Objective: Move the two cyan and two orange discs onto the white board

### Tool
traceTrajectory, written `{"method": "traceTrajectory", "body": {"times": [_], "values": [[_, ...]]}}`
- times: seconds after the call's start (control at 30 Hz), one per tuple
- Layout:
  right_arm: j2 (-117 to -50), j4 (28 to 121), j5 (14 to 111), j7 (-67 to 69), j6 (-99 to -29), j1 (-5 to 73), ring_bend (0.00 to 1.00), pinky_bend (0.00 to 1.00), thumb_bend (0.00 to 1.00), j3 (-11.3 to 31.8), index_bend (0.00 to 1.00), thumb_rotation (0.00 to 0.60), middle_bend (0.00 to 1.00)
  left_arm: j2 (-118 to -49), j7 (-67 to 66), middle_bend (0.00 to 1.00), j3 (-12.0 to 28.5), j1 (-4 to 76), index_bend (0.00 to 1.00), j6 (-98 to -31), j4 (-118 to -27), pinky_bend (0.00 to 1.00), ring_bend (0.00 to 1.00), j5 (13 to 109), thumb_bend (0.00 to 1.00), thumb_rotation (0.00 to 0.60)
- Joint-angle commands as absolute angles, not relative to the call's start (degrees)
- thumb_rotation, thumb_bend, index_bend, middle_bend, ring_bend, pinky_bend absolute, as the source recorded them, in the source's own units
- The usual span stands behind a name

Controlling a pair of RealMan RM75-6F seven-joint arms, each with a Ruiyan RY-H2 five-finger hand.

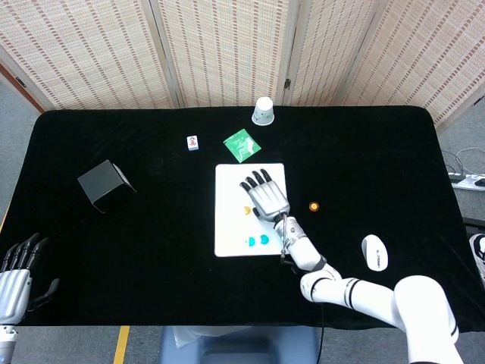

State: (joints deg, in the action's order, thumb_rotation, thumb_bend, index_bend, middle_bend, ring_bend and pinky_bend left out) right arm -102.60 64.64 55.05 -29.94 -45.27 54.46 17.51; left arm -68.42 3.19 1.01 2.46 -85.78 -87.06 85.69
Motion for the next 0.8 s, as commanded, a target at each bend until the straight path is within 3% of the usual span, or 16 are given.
{"method": "traceTrajectory", "body": {"times": [0.03, 0.27, 0.47, 0.8], "values": [[-99.9, 66.9, 55.5, -28.5, -47.3, 52.6, 0.04, 0.0, 0.45, 17.0, 0.2, 0.6, 0.17, -68.4, 3.4, 0.02, 1.1, 2.5, 0.11, -85.9, -86.9, 0.0, 0.06, 85.8, 0.4, 0.6], [-93.0, 71.1, 56.2, -26.1, -50.9, 47.1, 0.04, 0.0, 0.45, 14.2, 0.33, 0.6, 0.17, -68.8, 3.6, 0.02, 1.1, 2.8, 0.11, -85.7, -86.7, 0.0, 0.06, 86.1, 0.4, 0.6], [-89.4, 71.3, 56.6, -23.0, -51.8, 43.0, 0.04, 0.0, 0.45, 11.5, 0.36, 0.6, 0.17, -69.2, 3.4, 0.02, 1.1, 3.1, 0.11, -85.4, -86.8, 0.0, 0.06, 86.6, 0.4, 0.6], [-91.3, 64.9, 57.2, -19.2, -49.4, 41.1, 0.04, 0.0, 0.45, 9.3, 0.37, 0.6, 0.17, -69.1, 2.8, 0.02, 1.0, 3.3, 0.11, -85.4, -87.3, 0.0, 0.06, 86.8, 0.4, 0.6]]}}
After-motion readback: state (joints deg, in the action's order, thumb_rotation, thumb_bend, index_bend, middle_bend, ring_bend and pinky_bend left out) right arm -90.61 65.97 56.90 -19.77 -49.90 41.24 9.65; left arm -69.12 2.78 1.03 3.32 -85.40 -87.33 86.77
